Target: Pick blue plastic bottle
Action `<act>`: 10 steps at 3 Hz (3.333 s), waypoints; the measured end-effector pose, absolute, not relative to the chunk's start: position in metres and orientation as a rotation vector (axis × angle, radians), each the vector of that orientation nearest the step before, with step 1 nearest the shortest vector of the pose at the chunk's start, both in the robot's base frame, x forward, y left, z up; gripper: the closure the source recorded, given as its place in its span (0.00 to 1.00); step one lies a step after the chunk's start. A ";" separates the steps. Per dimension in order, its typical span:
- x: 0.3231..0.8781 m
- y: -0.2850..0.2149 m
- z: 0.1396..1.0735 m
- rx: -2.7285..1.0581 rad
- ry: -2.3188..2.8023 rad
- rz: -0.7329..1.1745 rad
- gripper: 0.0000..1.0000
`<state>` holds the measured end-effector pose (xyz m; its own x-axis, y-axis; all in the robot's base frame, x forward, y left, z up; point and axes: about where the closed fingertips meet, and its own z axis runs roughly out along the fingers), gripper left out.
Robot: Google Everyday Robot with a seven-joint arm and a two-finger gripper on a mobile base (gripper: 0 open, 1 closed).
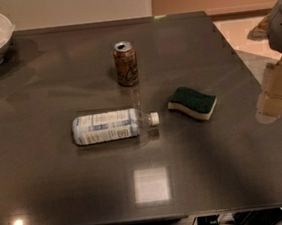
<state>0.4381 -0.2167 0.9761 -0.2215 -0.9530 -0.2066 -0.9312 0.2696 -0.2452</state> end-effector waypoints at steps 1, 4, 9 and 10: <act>0.438 -0.217 0.976 -1.725 2.232 -0.098 0.00; 0.474 -0.142 0.958 -1.841 2.122 0.051 0.00; 0.482 -0.005 0.881 -2.105 1.953 0.203 0.00; 0.481 0.011 0.867 -2.138 1.947 0.232 0.00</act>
Offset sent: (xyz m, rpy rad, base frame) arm 0.0118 0.0168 -0.0082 0.0106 0.0686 0.0318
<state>0.4807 0.0114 0.8672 0.0991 -0.9560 -0.2763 -0.9941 -0.0829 -0.0697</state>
